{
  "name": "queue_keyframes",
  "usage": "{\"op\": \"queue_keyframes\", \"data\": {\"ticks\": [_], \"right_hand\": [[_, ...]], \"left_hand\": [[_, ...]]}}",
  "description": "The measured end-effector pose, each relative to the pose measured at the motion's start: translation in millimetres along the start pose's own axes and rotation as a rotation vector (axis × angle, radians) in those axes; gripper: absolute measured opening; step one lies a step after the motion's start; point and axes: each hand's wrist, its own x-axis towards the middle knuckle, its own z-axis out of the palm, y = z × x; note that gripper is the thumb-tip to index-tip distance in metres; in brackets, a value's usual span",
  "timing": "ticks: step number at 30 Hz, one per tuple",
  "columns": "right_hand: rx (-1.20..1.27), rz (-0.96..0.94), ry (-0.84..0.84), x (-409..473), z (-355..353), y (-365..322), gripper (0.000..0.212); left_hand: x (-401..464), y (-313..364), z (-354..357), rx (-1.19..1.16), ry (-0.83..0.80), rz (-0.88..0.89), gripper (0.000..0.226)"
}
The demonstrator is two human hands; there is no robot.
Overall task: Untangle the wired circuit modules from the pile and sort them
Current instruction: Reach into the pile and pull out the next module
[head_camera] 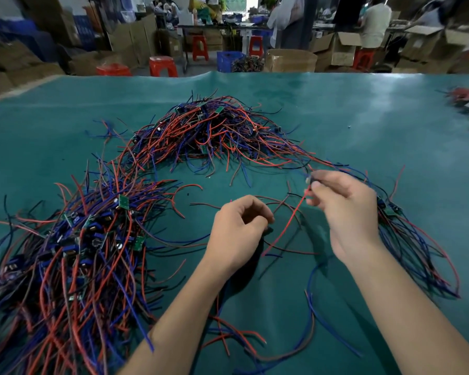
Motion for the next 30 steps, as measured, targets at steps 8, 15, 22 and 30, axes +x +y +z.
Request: {"op": "queue_keyframes", "data": {"ticks": [8,15,22,30], "right_hand": [[0.229,0.198,-0.306,-11.4,3.9,-5.1,0.027],[0.088,0.199,-0.42,-19.8,11.2,4.5,0.037],[0.213,0.317,-0.374,-14.9,9.8,-0.2,0.017],[0.148,0.345,-0.443,-13.0,4.9,-1.6,0.015]], "left_hand": [[2.1,-3.3,3.2,-0.087,-0.009,0.03,0.022],[2.5,-5.0,1.2,-0.069,-0.039,0.091,0.033],[2.0,-4.1,-1.0,-0.091,-0.133,0.116,0.019],[-1.0,-1.5,0.2,-0.011,-0.102,0.114,0.026]]}}
